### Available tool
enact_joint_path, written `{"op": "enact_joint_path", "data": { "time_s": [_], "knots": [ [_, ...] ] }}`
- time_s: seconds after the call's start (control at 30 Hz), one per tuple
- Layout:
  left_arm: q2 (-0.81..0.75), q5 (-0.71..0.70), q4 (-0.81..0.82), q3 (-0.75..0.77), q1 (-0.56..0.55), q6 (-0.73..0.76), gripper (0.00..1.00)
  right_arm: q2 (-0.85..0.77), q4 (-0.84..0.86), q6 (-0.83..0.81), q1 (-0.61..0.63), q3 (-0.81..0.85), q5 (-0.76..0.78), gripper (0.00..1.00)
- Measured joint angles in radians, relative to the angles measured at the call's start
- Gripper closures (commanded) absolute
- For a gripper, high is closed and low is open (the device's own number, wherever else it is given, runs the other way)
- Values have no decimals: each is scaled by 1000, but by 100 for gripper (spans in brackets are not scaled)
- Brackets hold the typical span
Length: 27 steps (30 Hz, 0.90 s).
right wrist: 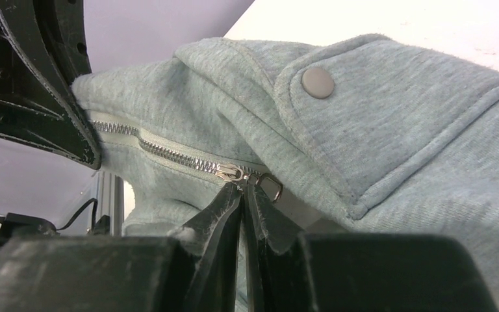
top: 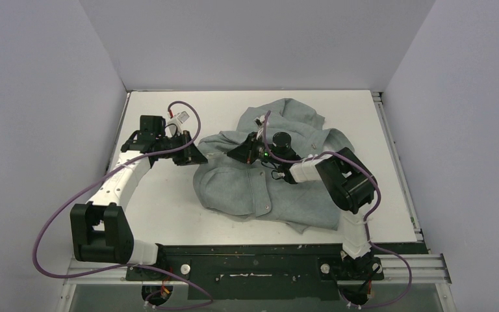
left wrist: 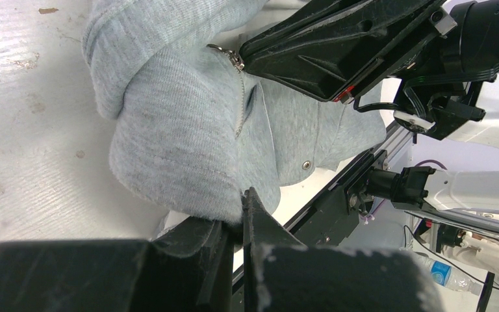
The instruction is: Zip up the jacket
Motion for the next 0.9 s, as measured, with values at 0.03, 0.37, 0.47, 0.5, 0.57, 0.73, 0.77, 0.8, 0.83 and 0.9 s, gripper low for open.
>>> {"op": "enact_joint_path", "data": {
  "time_s": [0.03,0.37,0.47,0.5,0.57,0.73,0.77,0.8,0.83,0.9],
  "knots": [
    [1,0,0,0,0,0,100,-2,-1,-2,0,0,5,92],
    [2,2,6,-3,0,0,100,-77,-169,-141,5,25,105,92],
    [2,2,7,-4,0,0,100,-90,-252,-211,14,57,146,93],
    [2,2,7,-4,0,0,100,-92,-275,-230,19,66,157,92],
    [2,2,7,-4,0,0,100,-96,-307,-257,29,76,171,86],
    [2,2,7,-4,0,0,100,-101,-322,-253,40,68,174,62],
    [2,2,7,-4,0,0,100,-103,-313,-245,41,61,172,62],
    [2,3,7,-4,0,0,100,-104,-305,-238,41,54,171,62],
    [2,3,7,-4,0,0,100,-105,-297,-229,41,45,172,62],
    [2,5,7,-4,0,1,100,-105,-285,-207,40,26,178,62]
  ]
}}
